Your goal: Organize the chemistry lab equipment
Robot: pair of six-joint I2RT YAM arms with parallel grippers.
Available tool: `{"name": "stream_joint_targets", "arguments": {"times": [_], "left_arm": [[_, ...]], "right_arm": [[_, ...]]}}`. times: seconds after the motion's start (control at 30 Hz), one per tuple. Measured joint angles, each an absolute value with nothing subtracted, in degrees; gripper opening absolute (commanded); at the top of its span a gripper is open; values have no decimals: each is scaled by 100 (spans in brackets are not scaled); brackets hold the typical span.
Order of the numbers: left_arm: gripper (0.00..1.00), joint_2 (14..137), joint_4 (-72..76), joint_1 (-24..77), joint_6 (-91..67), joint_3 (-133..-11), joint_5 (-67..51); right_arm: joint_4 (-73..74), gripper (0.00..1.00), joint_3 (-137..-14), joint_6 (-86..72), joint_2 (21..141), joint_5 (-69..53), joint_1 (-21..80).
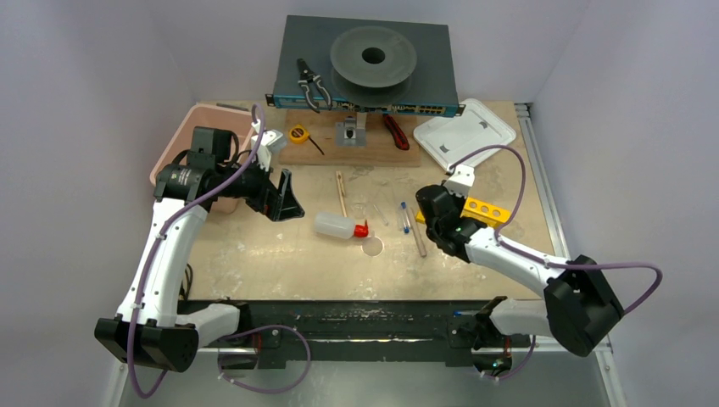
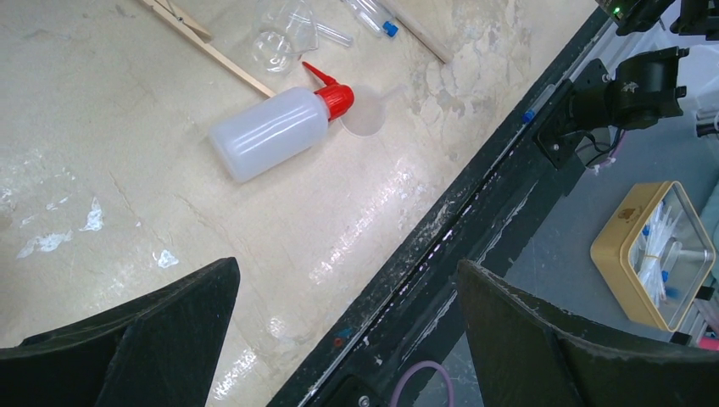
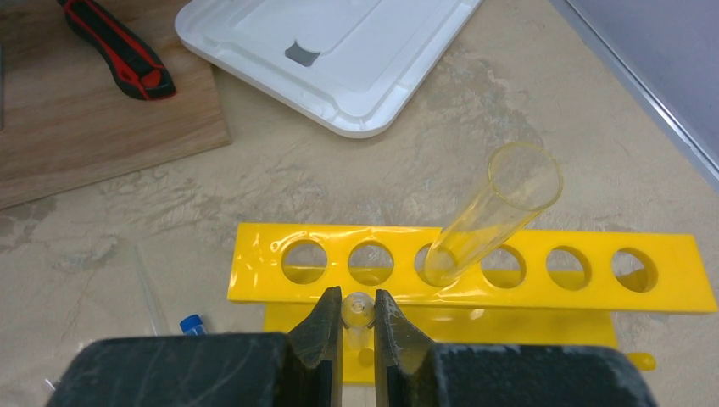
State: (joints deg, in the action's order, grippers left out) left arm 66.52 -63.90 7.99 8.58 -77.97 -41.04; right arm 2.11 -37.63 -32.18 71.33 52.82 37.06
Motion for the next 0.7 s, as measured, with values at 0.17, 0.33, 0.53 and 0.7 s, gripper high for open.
{"name": "stream_joint_targets", "arguments": {"times": [0.17,0.33,0.53,0.7], "left_arm": [[100,6652,-6390,797,867,-7797,-4056],[100,6652,-6390,797,873,-7797,-4032],[100,6652,-6390,797,882,-7797,-4005],[100,6652,-6390,797,926,-7797,-3994]], "right_arm": [[414,0,-3763,-3387,7210,5282,3706],[499,0,-3763,-3454,7194,5280,3706],[563,16,-3763,-3498,7192,5256,3706],[602,16,-3758,-3500,7113,5151,3706]]}}
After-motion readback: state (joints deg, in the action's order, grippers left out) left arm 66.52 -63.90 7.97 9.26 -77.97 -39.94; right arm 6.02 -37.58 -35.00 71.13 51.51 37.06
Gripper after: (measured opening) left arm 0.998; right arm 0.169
